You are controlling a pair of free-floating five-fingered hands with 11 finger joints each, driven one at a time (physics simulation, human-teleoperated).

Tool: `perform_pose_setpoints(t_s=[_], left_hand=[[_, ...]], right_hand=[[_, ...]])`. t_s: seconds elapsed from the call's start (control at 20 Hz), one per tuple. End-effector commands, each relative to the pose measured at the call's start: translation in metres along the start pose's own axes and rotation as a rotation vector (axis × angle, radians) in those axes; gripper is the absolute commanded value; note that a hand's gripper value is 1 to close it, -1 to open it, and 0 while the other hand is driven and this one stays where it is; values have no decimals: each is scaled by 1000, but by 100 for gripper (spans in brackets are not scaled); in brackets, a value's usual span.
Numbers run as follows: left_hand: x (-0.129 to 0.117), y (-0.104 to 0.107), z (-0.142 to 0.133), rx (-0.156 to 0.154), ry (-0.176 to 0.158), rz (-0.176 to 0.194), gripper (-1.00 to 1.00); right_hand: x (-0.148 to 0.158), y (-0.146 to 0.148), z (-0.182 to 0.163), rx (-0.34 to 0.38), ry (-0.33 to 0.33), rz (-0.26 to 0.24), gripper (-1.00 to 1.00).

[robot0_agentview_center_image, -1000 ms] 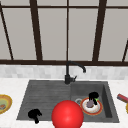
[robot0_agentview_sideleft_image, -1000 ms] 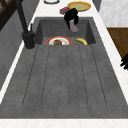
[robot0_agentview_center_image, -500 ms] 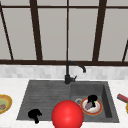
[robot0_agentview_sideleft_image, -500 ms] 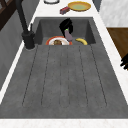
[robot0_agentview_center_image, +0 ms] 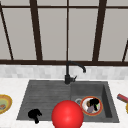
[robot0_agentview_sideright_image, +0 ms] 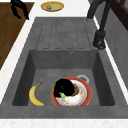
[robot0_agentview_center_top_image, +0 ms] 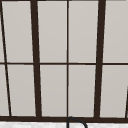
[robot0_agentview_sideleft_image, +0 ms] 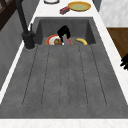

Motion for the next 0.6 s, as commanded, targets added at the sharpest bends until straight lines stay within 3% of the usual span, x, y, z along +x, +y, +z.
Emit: perform_pose_setpoints(t_s=[0.0, 0.1, 0.15, 0.3, 0.35, 0.5, 0.55], left_hand=[[0, 0, 0, 0, 0, 0, 0], [0, 0, 0, 0, 0, 0, 0], [0, 0, 0, 0, 0, 0, 0], [0, 0, 0, 0, 0, 0, 0], [0, 0, 0, 0, 0, 0, 0], [0, 0, 0, 0, 0, 0, 0], [0, 0, 0, 0, 0, 0, 0]], right_hand=[[-13, 19, -28, -39, 26, 1, 100], [-19, 17, -47, -10, 22, -58, 100], [-25, 14, -51, -11, -10, -83, 100], [-21, 27, -24, -57, -99, -36, 100], [-23, 21, -22, 8, -124, -73, 100], [-14, 18, -18, -26, -123, -65, 100], [-16, 16, -14, -41, -124, -55, -100]])
